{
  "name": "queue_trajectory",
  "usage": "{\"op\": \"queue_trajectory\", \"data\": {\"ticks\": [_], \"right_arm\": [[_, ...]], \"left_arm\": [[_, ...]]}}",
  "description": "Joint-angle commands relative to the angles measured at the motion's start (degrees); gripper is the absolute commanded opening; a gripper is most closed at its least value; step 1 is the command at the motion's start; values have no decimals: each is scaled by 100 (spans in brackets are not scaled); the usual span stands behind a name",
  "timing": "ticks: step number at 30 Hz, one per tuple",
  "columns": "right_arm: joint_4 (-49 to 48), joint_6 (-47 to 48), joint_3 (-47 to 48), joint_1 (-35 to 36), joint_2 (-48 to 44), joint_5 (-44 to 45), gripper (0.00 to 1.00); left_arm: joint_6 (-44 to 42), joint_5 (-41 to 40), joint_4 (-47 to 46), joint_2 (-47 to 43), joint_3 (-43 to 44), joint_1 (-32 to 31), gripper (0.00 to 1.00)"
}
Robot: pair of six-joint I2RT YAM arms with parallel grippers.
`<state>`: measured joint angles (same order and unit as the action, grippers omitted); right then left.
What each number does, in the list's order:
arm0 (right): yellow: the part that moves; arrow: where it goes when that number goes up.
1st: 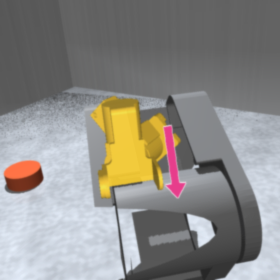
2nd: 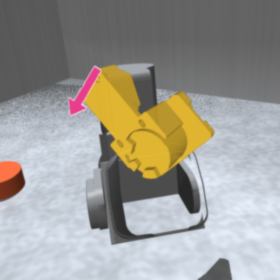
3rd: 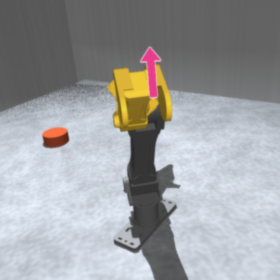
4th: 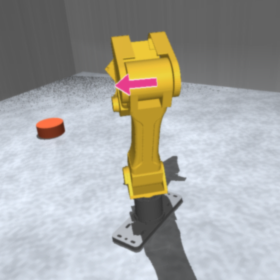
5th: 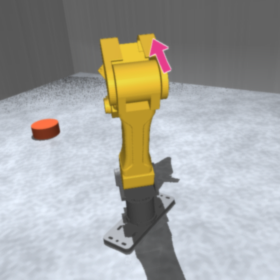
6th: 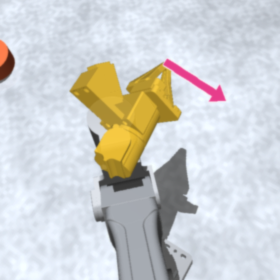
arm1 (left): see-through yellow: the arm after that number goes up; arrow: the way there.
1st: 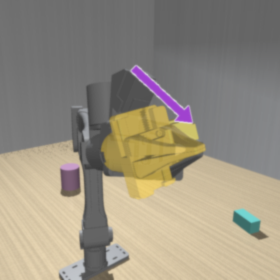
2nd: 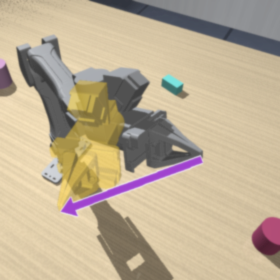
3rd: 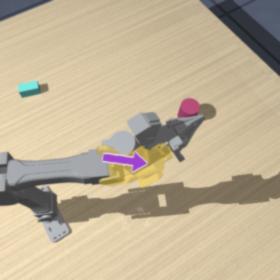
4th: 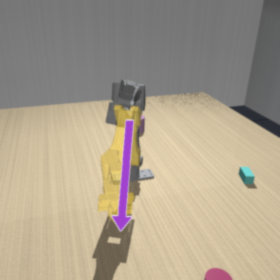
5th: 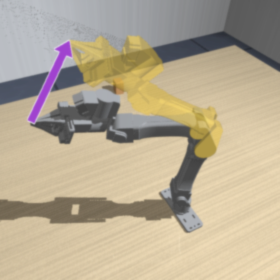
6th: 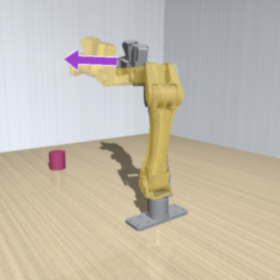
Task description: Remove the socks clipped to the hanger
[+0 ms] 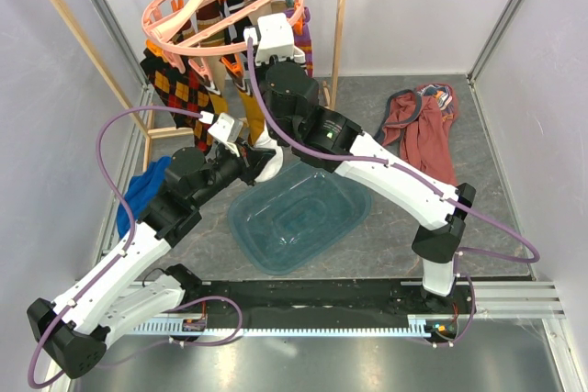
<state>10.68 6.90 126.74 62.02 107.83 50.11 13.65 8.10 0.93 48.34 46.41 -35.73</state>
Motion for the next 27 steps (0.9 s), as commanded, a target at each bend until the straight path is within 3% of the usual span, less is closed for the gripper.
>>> {"op": "queue_trajectory", "data": {"ticks": [1,8,10,12,15,21,27], "right_arm": [[-268,-4,36,12,-131,8,8],[-373,-101,-123,3,-227,8,3],[-356,-136,-158,3,-236,-53,15],[-356,-276,-254,12,-324,-168,40],[-295,-426,-378,12,-447,-255,51],[206,-567,42,12,-377,-212,64],[628,-636,237,12,-280,43,69]], "left_arm": [[76,78,-128,-70,166,4,2],[94,60,21,-88,122,4,2],[94,69,30,-88,114,4,2],[85,69,30,-96,114,4,2],[85,52,30,-96,122,4,2],[85,69,39,-96,131,4,2],[76,34,74,-96,149,4,2]]}}
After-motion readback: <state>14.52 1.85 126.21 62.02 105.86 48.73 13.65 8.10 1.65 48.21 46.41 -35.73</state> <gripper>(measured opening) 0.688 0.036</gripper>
